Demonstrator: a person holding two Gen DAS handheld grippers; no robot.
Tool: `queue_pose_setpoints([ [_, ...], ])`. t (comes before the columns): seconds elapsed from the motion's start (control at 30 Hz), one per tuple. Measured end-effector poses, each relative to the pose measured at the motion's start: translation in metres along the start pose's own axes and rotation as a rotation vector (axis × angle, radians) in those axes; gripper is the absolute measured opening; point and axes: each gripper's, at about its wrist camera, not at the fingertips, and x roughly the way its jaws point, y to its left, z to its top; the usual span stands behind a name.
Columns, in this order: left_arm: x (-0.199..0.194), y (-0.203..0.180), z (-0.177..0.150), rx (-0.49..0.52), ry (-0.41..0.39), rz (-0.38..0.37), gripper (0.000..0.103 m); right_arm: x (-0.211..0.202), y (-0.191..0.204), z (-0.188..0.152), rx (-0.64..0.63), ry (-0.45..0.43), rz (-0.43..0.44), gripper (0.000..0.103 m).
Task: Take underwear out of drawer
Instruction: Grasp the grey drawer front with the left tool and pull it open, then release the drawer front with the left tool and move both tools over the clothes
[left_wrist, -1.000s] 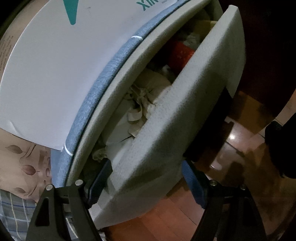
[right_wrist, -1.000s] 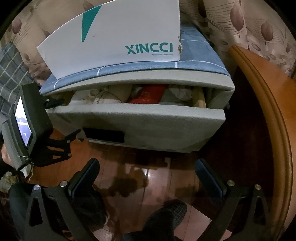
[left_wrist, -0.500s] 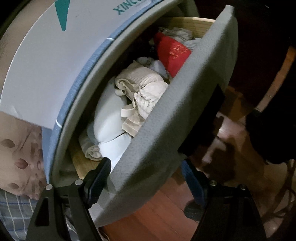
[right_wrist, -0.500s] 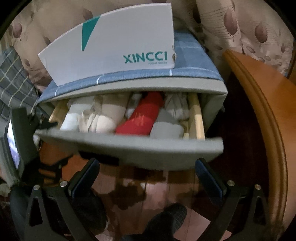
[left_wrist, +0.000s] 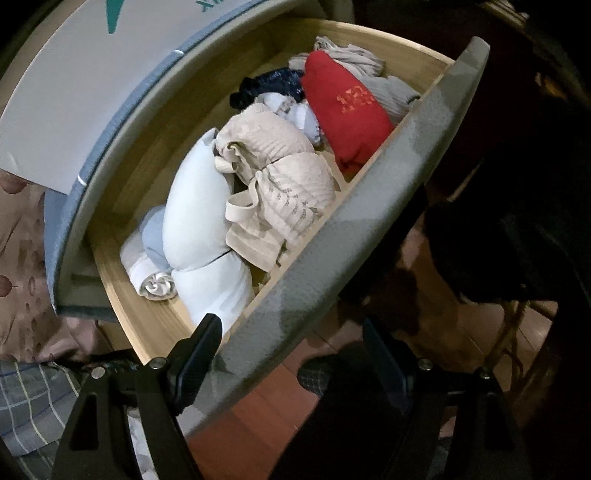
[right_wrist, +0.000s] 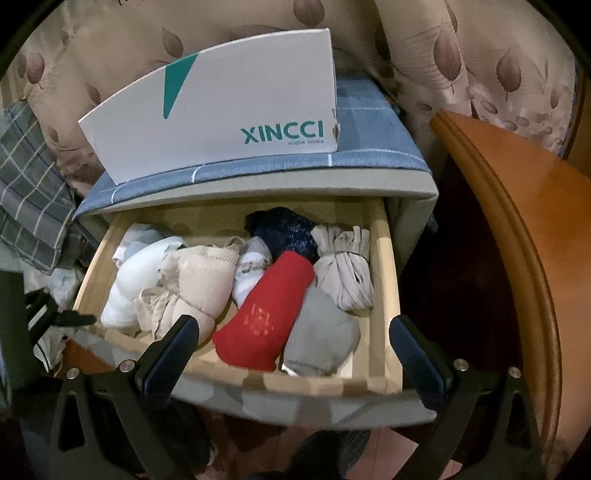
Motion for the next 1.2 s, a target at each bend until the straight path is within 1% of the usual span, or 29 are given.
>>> queue_pose_setpoints([
  [0.1,-0.008,-0.006,0.001,-0.009,0.007,-0.029,0.080,0.005,-0.003,0.001,0.011,0.026,0.009,0.102],
  [0.13,-0.012,0.001,-0.012,-0.014,0.006,-0.038,0.080,0.008,-0.004,0.002,0.014,0.040,0.020,0.102],
  [0.23,-0.015,0.004,-0.015,-0.033,-0.002,-0.040,0.080,0.014,-0.006,0.003,0.017,0.068,0.034,0.102],
  [0.3,-0.018,0.010,-0.015,-0.064,-0.011,-0.068,0.080,0.017,-0.006,0.003,0.017,0.081,0.036,0.102],
  [0.4,-0.020,0.020,-0.017,-0.130,-0.047,-0.128,0.080,0.021,-0.007,0.004,0.018,0.108,0.044,0.102],
  [0.47,-0.015,0.029,-0.027,-0.161,-0.078,-0.134,0.080,0.025,-0.008,0.004,0.022,0.131,0.053,0.102],
  [0.5,-0.018,0.032,-0.028,-0.182,-0.098,-0.141,0.080,0.027,-0.008,0.004,0.025,0.142,0.057,0.102],
  [0.53,-0.021,0.037,-0.029,-0.213,-0.116,-0.166,0.080,0.030,-0.008,0.005,0.030,0.153,0.063,0.102],
  [0.6,-0.030,0.043,-0.030,-0.259,-0.145,-0.219,0.080,0.035,-0.007,0.005,0.040,0.176,0.075,0.099],
  [0.7,-0.048,0.054,-0.028,-0.317,-0.191,-0.237,0.080,0.043,-0.006,0.006,0.043,0.223,0.074,0.090],
  [0.73,-0.045,0.059,-0.038,-0.335,-0.207,-0.233,0.080,0.045,-0.005,0.006,0.044,0.239,0.075,0.086],
  [0.77,-0.048,0.066,-0.041,-0.359,-0.223,-0.225,0.080,0.048,-0.005,0.005,0.049,0.252,0.078,0.082],
  [0.83,-0.048,0.086,-0.053,-0.425,-0.253,-0.206,0.080,0.051,-0.005,0.005,0.058,0.271,0.082,0.077],
  [0.93,-0.047,0.110,-0.058,-0.551,-0.267,-0.140,0.080,0.057,-0.004,0.006,0.080,0.308,0.105,0.072],
  [1.0,-0.041,0.121,-0.060,-0.623,-0.264,-0.093,0.080,0.062,-0.003,0.007,0.098,0.333,0.121,0.069],
  [1.03,-0.038,0.128,-0.061,-0.645,-0.261,-0.085,0.080,0.065,-0.002,0.007,0.107,0.349,0.122,0.067],
  [1.07,-0.034,0.131,-0.061,-0.661,-0.255,-0.079,0.080,0.068,-0.002,0.007,0.121,0.364,0.123,0.064],
  [1.2,-0.021,0.139,-0.064,-0.698,-0.221,-0.049,0.080,0.082,-0.001,0.007,0.166,0.417,0.159,0.057],
])
